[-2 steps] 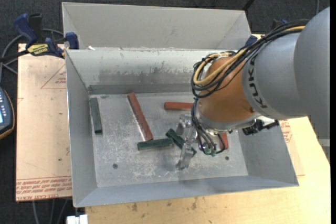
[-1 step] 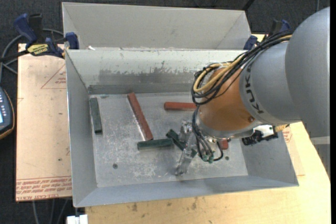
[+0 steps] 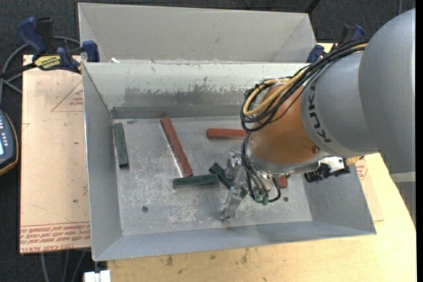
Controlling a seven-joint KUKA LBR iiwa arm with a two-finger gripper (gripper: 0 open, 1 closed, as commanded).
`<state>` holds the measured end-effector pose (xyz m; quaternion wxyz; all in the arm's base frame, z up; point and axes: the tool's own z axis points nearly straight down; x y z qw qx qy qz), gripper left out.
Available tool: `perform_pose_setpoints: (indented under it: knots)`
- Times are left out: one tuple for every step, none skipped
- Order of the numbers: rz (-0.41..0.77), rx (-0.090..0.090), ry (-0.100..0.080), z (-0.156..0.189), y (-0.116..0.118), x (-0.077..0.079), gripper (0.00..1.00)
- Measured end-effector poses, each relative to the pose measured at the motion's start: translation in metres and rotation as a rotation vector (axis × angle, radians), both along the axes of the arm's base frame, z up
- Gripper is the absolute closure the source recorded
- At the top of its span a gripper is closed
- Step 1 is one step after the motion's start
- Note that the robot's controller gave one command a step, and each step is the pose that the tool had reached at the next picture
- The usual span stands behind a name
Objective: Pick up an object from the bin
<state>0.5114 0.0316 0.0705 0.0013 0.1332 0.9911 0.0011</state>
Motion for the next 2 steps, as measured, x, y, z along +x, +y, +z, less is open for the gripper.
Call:
perform_pose_setpoints:
  knots:
    - [0.0, 0.001, 0.0, 0.001, 0.001, 0.001, 1.0]
    - [0.003, 0.0, -0.007, 0.125, 0.001, 0.003, 1.0]
